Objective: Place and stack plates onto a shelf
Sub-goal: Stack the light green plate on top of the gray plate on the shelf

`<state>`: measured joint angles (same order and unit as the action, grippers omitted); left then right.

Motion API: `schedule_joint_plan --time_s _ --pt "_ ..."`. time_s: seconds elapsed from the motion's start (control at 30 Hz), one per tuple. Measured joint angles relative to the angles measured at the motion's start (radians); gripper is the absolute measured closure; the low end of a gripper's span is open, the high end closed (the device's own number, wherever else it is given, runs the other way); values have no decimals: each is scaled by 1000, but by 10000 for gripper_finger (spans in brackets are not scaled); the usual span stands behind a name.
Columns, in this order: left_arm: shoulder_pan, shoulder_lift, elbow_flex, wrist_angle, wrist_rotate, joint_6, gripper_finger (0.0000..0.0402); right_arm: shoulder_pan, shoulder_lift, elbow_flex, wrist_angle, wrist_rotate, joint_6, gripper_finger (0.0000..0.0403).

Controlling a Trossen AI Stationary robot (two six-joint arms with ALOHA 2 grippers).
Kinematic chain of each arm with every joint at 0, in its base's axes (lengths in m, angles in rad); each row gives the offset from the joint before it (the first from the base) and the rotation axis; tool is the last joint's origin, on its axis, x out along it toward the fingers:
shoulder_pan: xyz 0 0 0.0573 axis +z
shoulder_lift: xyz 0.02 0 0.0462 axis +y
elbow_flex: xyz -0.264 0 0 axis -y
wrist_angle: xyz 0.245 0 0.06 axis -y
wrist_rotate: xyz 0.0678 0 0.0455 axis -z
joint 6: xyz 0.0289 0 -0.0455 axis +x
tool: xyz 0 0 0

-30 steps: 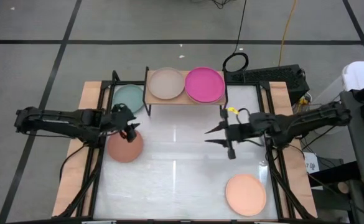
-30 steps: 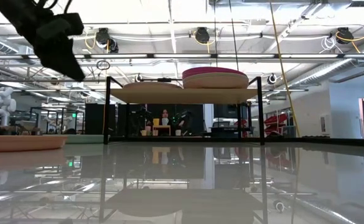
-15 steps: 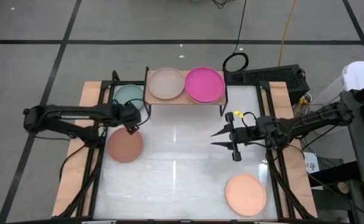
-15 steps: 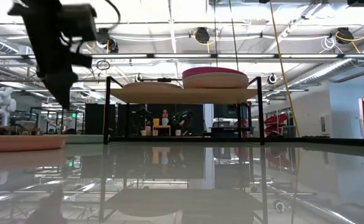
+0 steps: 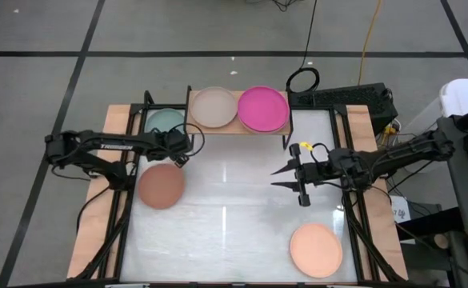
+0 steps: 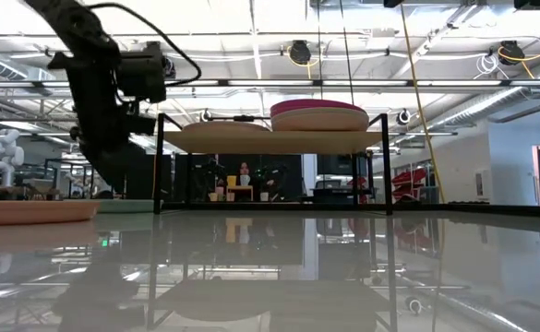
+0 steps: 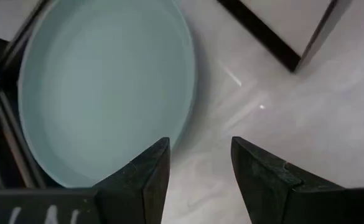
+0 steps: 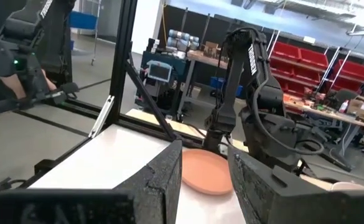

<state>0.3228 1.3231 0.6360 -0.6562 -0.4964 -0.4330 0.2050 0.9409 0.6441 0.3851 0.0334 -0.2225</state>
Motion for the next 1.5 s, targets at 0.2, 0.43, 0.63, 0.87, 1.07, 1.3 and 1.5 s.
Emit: schedule_joint_plan --time_s 0.2,0.43,0.63,0.87,1.07,1.3,1.5 --pt "36 0 -93 31 -30 -32 225 0 0 0 -16 0 5 289" --pt "64 -1 -171 120 -64 -33 225 0 0 0 0 0 4 289" --pt "70 -1 -187 182 -66 -19 225 0 0 0 0 1 3 289" --pt "53 -2 -184 187 -53 -3 225 0 0 1 -2 1 3 289" --pt "-17 -2 -141 191 -41 33 225 0 0 1 -5 45 2 289" --pt "-5 -2 -136 180 -108 59 225 0 0 1 -12 75 12 289" --pt "54 -2 -136 183 -109 99 225 0 0 1 -12 74 12 289"
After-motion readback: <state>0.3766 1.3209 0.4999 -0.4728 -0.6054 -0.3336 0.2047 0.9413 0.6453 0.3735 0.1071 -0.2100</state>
